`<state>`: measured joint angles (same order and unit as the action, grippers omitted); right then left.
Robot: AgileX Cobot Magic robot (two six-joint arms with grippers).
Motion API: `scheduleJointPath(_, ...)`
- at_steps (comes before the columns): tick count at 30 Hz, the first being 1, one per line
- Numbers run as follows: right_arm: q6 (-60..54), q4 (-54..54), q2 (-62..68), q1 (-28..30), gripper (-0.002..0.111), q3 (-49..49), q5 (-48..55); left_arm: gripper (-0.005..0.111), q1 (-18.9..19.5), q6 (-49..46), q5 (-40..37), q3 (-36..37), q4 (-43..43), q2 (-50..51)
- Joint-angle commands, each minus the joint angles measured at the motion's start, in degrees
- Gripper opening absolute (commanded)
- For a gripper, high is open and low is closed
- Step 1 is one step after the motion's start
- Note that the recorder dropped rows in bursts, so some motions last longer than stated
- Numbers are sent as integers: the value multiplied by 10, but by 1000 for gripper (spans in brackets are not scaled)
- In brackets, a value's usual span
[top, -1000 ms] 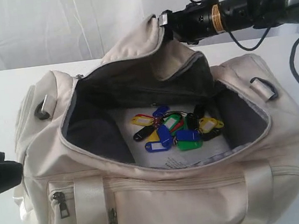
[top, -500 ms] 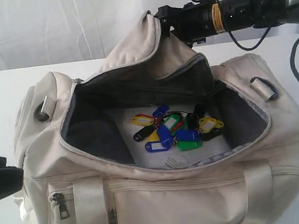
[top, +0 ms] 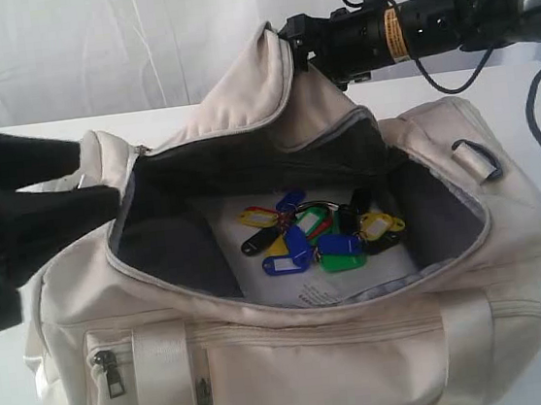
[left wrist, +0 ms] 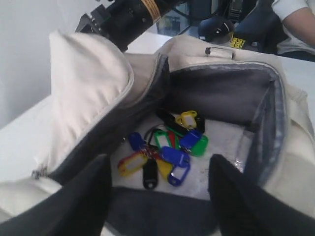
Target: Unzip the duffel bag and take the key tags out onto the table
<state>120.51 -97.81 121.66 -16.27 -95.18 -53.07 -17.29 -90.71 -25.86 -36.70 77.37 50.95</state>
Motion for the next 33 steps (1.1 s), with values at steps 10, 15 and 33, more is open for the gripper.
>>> scheduleJointPath(10,1,-1,-5,3,68,-2,3,67,0,-306,-47,-104,197,255)
scheduleJointPath(15,1,-1,-5,3,68,-2,4,67,0,-306,-56,-164,166,309)
scheduleJointPath(33,1,-1,-5,3,68,-2,8,66,-112,-306,171,-212,-17,379)
